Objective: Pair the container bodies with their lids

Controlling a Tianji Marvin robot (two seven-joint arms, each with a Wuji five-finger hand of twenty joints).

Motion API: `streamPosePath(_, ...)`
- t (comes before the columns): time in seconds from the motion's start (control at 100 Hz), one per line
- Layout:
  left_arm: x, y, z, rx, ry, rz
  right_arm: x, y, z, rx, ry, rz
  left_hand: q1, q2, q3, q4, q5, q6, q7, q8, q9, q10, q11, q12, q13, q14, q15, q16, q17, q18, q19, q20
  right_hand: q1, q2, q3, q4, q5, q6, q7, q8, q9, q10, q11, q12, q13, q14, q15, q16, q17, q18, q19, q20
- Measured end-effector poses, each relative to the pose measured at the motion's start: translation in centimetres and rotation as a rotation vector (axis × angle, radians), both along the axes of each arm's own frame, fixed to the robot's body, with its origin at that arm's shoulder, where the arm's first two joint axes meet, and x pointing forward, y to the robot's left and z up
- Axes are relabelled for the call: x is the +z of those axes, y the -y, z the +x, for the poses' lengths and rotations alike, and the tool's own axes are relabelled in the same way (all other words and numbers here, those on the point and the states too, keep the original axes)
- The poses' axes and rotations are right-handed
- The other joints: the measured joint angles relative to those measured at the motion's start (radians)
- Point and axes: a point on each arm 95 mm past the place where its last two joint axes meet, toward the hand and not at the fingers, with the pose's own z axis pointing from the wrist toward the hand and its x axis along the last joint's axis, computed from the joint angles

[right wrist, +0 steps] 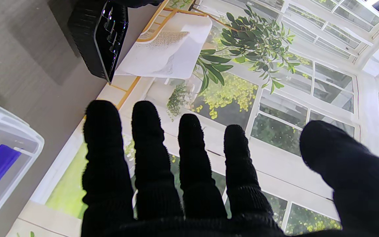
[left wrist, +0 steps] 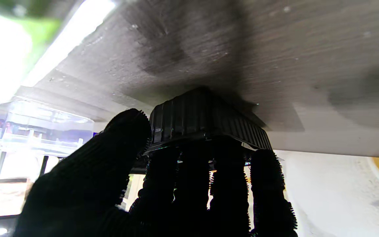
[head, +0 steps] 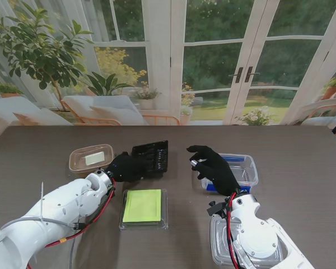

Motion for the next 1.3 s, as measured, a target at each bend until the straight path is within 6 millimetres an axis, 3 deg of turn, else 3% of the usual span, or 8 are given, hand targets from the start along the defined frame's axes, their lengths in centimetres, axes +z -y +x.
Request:
streamPosePath(0.32,1.3,1.1,-1.0,-0.045,0.002,0.028,-0.1,-0.1,0.1,0.006,-0.008,0.005,0.010,0.002,-0.017,0.000,0.000,-0.011,0.011,-0.027,-0.004,-0.003,-0.001,0.019,0.015,-0.001,0.024,0.015,0.029,0.008,0.039,0.019,0.000,0.000,0.000,0.000,0.000,0.003,0.000,-0.001,0.000,0.002,0.000,0.000,0.000,0.001,0.001,0.000,0.000,0.001,0.000,0.000)
streamPosePath(1.08,1.5,-1.4,-2.8,-0.042,-0.037,0.096,-0.4,-0.5,0.0,0.029,-0.027,0.014,0.009,0.004,-0.031,0.000,-0.001,-0.012,-0.012,-0.027,-0.004,-0.005,-0.004,-0.022,0.000,-0.004,0.014,0.014,0.025,0.008,0.029,0.019,0.000,0.023,-0.022,0.000,0.000,0.004,0.000,-0.006,0.000,0.004,0.000,0.000,0.000,0.001,0.004,0.001,0.000,0.001,0.000,0.000)
streamPosePath(1.3,1.7,-1.3,-3.4,-0.045,-0.041,0.092,-0.4,-0.5,-0.1,0.031,-0.030,0.012,-0.005,0.041,-0.052,0.000,-0.001,-0.008,-0.052,-0.020,-0.004,-0.005,-0.004,-0.109,0.000,-0.004,0.014,0.014,0.025,0.008,0.029,0.019,0.000,0.023,-0.022,0.000,0.000,0.011,0.000,-0.006,0.000,0.006,0.000,0.000,0.000,0.001,0.004,0.001,0.000,0.001,0.000,0.000)
